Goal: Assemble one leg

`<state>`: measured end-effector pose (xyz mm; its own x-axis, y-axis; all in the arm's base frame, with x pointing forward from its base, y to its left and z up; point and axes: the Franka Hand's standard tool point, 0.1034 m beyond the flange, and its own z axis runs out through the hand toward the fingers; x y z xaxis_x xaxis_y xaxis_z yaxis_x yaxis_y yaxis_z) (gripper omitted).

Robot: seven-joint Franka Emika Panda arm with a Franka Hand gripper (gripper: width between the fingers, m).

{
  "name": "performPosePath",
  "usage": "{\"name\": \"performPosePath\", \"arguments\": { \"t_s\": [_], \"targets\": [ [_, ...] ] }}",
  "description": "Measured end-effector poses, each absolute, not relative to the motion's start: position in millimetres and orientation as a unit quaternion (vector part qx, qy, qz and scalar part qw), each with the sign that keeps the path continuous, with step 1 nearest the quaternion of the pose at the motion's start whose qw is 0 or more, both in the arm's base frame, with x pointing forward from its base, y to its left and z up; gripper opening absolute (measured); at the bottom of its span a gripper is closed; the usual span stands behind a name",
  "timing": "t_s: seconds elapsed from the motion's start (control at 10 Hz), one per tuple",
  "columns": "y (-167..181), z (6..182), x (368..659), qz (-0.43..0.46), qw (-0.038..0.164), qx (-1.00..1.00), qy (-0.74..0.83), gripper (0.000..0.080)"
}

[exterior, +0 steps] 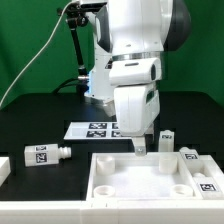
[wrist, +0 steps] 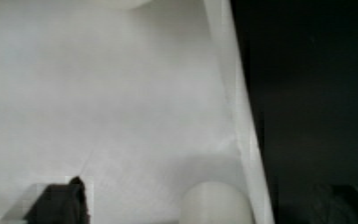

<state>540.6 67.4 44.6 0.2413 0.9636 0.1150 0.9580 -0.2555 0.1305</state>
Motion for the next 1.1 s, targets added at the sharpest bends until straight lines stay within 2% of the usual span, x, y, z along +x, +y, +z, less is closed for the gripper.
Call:
{"name": "performPosePath", "arguments": {
  "t_s": [0.4, 0.6, 0.8, 1.1],
  "targets": [
    [62, 41.3, 532, 0.089, -0.005, 0.888, 0.451, 0.0649],
    [74, 39.9, 519, 0.081, -0.025, 0.948, 0.308, 0.0649],
    [90, 40.7, 516, 0.087, -0.034, 0.966, 0.240, 0.0649],
    [90, 40.1, 516, 0.083, -0.048, 0.985, 0.144, 0.0649]
  ]
}}
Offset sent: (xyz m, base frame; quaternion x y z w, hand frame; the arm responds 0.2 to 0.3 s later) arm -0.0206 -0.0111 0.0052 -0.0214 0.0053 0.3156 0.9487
